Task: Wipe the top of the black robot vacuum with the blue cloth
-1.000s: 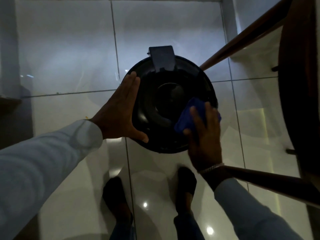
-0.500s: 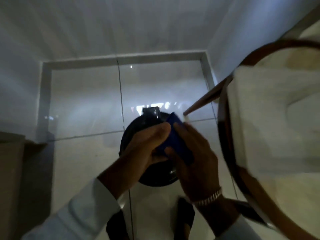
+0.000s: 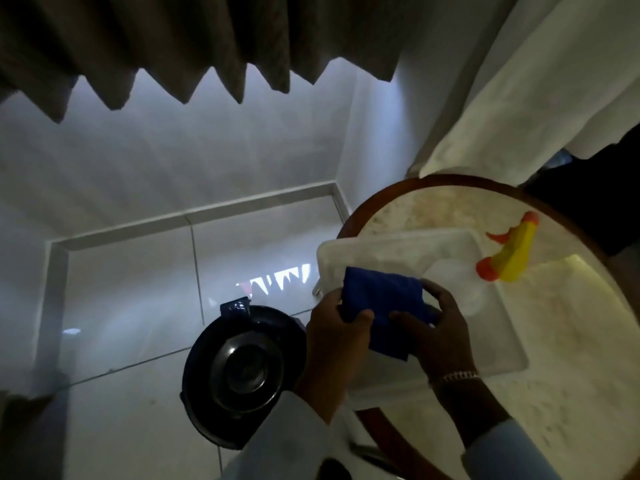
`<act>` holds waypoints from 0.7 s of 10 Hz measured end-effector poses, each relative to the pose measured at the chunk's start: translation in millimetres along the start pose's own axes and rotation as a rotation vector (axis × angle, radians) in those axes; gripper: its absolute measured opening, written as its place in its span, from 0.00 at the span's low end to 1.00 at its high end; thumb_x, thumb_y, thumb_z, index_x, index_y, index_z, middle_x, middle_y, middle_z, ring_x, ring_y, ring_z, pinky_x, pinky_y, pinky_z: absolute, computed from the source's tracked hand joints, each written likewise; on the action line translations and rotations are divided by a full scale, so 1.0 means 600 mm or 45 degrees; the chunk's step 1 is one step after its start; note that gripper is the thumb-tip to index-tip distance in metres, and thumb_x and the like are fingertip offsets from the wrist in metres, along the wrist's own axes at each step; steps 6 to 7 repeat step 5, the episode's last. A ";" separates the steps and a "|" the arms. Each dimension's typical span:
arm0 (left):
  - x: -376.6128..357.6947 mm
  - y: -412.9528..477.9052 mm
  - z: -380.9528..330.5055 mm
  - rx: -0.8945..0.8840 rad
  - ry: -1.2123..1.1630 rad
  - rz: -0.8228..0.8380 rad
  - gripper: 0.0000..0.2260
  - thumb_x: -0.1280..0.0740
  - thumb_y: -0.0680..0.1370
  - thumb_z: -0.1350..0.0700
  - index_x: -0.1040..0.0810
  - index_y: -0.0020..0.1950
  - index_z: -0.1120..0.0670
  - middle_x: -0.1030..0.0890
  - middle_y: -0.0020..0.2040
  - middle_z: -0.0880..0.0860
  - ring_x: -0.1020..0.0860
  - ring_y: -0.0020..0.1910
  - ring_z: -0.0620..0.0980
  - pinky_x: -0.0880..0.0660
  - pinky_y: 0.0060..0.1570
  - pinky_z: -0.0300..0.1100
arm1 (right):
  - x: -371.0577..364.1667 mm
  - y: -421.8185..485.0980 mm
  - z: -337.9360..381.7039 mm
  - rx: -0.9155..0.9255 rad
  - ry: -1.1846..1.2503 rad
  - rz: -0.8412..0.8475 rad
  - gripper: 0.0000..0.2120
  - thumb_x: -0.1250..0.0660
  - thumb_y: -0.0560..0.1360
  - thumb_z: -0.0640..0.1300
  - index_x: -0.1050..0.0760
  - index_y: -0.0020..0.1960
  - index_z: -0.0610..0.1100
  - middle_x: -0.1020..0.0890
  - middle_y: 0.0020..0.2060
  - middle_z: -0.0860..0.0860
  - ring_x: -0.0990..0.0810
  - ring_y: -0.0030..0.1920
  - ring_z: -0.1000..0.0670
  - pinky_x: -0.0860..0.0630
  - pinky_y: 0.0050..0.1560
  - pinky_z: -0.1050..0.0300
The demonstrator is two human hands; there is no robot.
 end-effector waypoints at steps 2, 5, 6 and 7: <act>-0.004 -0.031 0.026 -0.031 0.191 -0.008 0.15 0.33 0.74 0.60 0.25 0.60 0.51 0.21 0.47 0.46 0.21 0.49 0.48 0.22 0.53 0.47 | 0.006 0.035 -0.035 0.260 -0.835 0.201 0.29 0.29 0.71 0.43 0.36 0.70 0.46 0.25 0.63 0.42 0.26 0.60 0.42 0.28 0.60 0.51; 0.241 -0.130 -0.343 -1.063 0.221 -0.458 0.15 0.34 0.77 0.52 0.27 0.64 0.44 0.23 0.63 0.44 0.26 0.62 0.36 0.28 0.62 0.37 | -0.058 -0.121 0.415 1.383 -0.791 -0.017 0.29 0.41 0.74 0.56 0.37 0.71 0.44 0.35 0.72 0.44 0.37 0.72 0.46 0.42 0.70 0.51; 0.241 -0.130 -0.343 -1.063 0.221 -0.458 0.15 0.34 0.77 0.52 0.27 0.64 0.44 0.23 0.63 0.44 0.26 0.62 0.36 0.28 0.62 0.37 | -0.058 -0.121 0.415 1.383 -0.791 -0.017 0.29 0.41 0.74 0.56 0.37 0.71 0.44 0.35 0.72 0.44 0.37 0.72 0.46 0.42 0.70 0.51; 0.241 -0.130 -0.343 -1.063 0.221 -0.458 0.15 0.34 0.77 0.52 0.27 0.64 0.44 0.23 0.63 0.44 0.26 0.62 0.36 0.28 0.62 0.37 | -0.058 -0.121 0.415 1.383 -0.791 -0.017 0.29 0.41 0.74 0.56 0.37 0.71 0.44 0.35 0.72 0.44 0.37 0.72 0.46 0.42 0.70 0.51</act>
Point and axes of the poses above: each hand's wrist, its own y-axis towards the middle knuckle, its own x-axis out of the back of the hand, z = x × y, the point moved 2 cm from there along y, towards the middle knuckle
